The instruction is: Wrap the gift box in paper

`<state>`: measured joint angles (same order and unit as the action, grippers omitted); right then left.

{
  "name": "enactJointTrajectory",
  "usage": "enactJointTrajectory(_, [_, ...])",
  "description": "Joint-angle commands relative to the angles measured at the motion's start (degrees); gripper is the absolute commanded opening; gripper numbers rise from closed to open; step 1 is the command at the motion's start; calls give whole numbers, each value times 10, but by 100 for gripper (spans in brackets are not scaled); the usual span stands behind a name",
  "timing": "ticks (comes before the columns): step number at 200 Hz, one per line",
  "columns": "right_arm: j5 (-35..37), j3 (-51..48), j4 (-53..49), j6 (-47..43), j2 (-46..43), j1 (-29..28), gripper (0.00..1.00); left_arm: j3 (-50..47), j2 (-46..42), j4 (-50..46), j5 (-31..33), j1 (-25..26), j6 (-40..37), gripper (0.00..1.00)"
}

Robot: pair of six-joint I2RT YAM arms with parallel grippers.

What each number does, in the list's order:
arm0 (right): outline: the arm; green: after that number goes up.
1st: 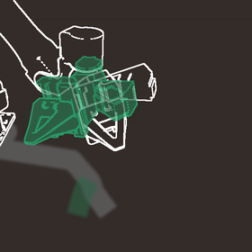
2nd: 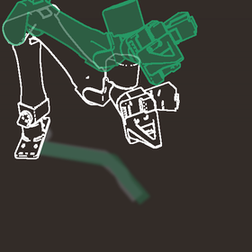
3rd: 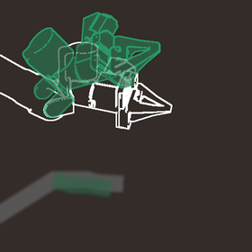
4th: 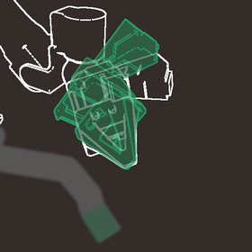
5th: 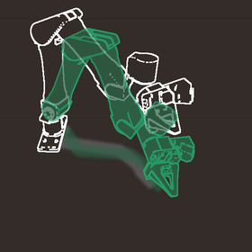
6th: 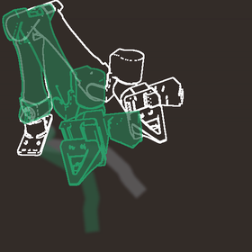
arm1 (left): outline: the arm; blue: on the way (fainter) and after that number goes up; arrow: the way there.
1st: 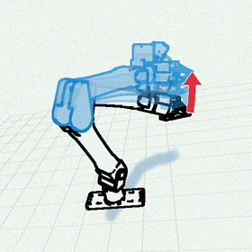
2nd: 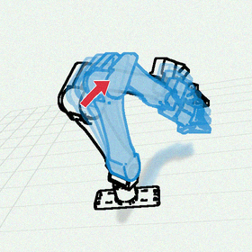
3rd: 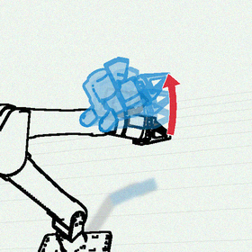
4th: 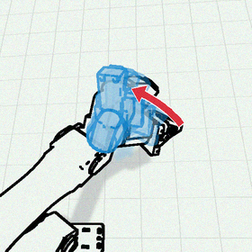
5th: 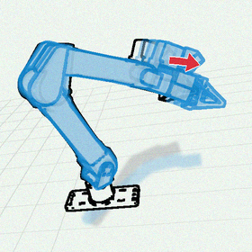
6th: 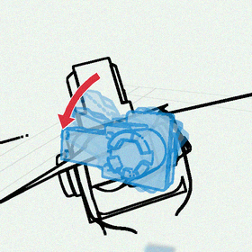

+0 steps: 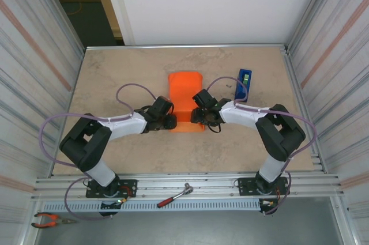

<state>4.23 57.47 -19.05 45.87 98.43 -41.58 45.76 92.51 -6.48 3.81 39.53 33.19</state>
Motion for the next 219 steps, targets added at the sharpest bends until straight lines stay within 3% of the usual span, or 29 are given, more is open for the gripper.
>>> enactJointTrajectory(1, [1, 18, -9, 6, 12, -10, 59, 19, 8, 7, 27, 8, 11, 42])
enactJointTrajectory(66, [29, 29, -36, 21, 23, -26, 54, 27, 19, -2, 46, 29, 17, 34])
enactJointTrajectory(157, [33, 17, -28, 41, 23, -34, 37, 9, 4, -9, 43, 38, 30, 29])
enactJointTrajectory(219, [31, 13, -30, 53, 32, -38, 38, 13, 14, -25, 57, 52, 46, 23])
